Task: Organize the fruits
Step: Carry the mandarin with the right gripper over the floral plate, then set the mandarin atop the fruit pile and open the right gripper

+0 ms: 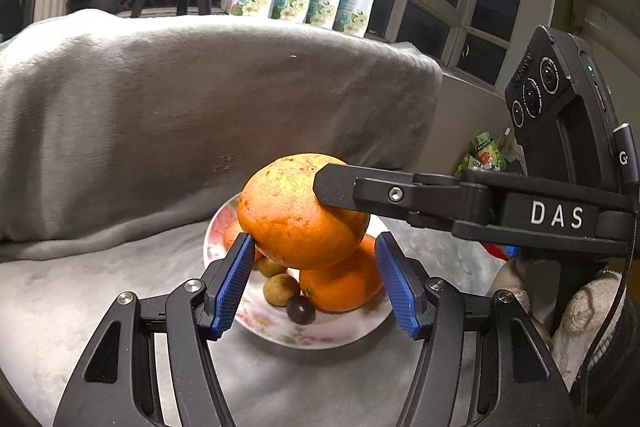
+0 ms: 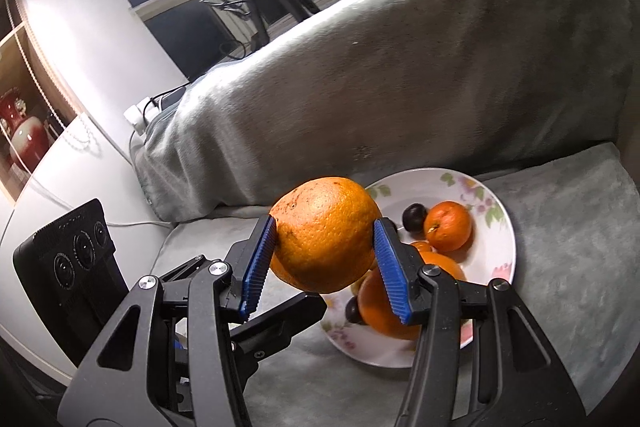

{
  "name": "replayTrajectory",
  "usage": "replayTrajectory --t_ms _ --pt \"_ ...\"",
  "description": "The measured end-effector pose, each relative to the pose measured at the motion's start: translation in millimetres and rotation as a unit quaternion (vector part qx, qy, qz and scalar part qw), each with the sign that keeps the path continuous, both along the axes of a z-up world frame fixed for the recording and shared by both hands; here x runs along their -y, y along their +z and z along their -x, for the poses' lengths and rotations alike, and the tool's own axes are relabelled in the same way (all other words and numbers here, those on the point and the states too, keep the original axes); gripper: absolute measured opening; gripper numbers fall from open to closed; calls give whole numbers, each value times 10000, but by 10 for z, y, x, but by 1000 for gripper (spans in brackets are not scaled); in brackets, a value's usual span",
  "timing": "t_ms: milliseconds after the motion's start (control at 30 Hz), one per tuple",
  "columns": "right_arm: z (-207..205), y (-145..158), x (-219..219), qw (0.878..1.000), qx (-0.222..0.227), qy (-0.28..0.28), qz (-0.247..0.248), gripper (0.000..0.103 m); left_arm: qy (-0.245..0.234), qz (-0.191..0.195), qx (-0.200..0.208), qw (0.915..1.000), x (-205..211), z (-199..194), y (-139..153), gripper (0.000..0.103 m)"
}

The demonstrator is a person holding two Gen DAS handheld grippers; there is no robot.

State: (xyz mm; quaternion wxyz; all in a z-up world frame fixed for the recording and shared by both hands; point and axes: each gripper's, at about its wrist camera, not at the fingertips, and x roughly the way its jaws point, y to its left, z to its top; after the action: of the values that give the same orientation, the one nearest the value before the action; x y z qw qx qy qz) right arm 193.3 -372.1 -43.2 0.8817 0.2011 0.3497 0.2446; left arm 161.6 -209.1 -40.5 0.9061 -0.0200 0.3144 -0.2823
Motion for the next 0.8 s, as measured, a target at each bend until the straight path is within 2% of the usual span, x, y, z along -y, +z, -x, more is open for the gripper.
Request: replayTrajectory --t_ms 800 --pt "-189 -143 159 9995 -184 -176 -189 53 -96 -155 -149 9997 107 -99 -142 59"
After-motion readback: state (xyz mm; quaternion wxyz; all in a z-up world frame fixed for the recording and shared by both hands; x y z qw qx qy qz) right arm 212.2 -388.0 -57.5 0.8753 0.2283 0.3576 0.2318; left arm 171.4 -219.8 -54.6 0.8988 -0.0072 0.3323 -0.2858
